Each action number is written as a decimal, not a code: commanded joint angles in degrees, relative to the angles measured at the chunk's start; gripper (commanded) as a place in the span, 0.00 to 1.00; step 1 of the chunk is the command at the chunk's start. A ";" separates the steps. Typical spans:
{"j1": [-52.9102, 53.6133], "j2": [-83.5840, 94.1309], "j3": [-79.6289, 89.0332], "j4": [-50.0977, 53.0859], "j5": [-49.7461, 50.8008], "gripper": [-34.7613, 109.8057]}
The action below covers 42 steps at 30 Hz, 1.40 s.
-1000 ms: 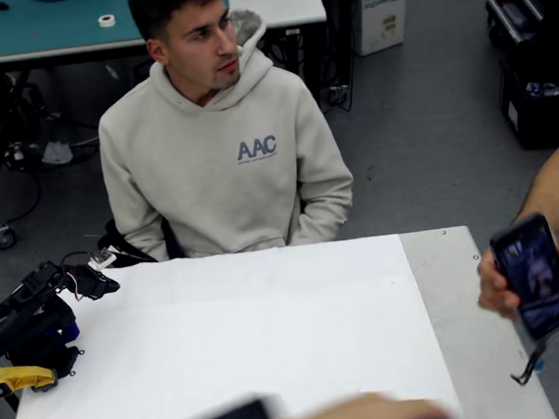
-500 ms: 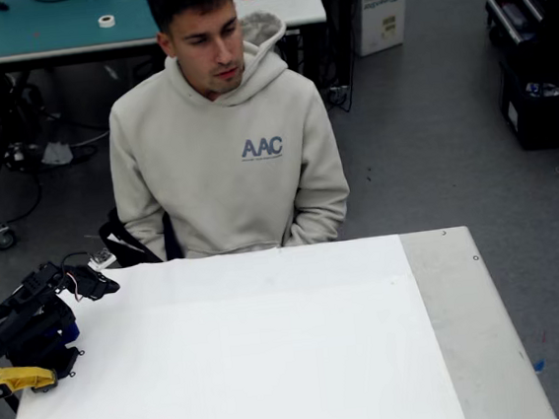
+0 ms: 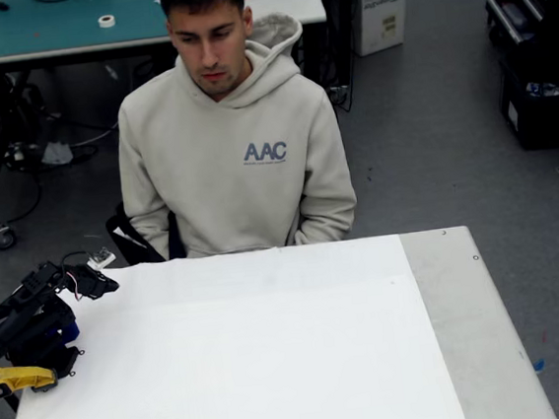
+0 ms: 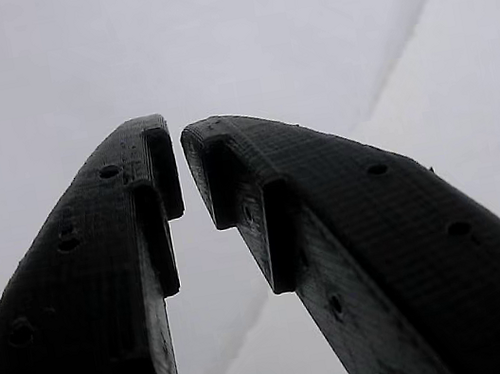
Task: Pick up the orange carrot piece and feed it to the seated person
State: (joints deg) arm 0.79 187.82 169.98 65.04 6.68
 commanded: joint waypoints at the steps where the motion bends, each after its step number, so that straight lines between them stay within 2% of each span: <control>1: 0.26 0.88 -2.02 0.00 0.79 0.22; 18: 1.14 0.26 -2.55 -0.26 0.79 0.22; 24: 5.54 -0.44 -10.72 -0.26 1.41 0.22; 32: 12.30 -15.73 -24.26 0.35 1.14 0.22; 42: 25.58 -33.49 -37.18 0.44 1.05 0.22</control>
State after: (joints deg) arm 22.85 157.32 139.22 65.04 7.12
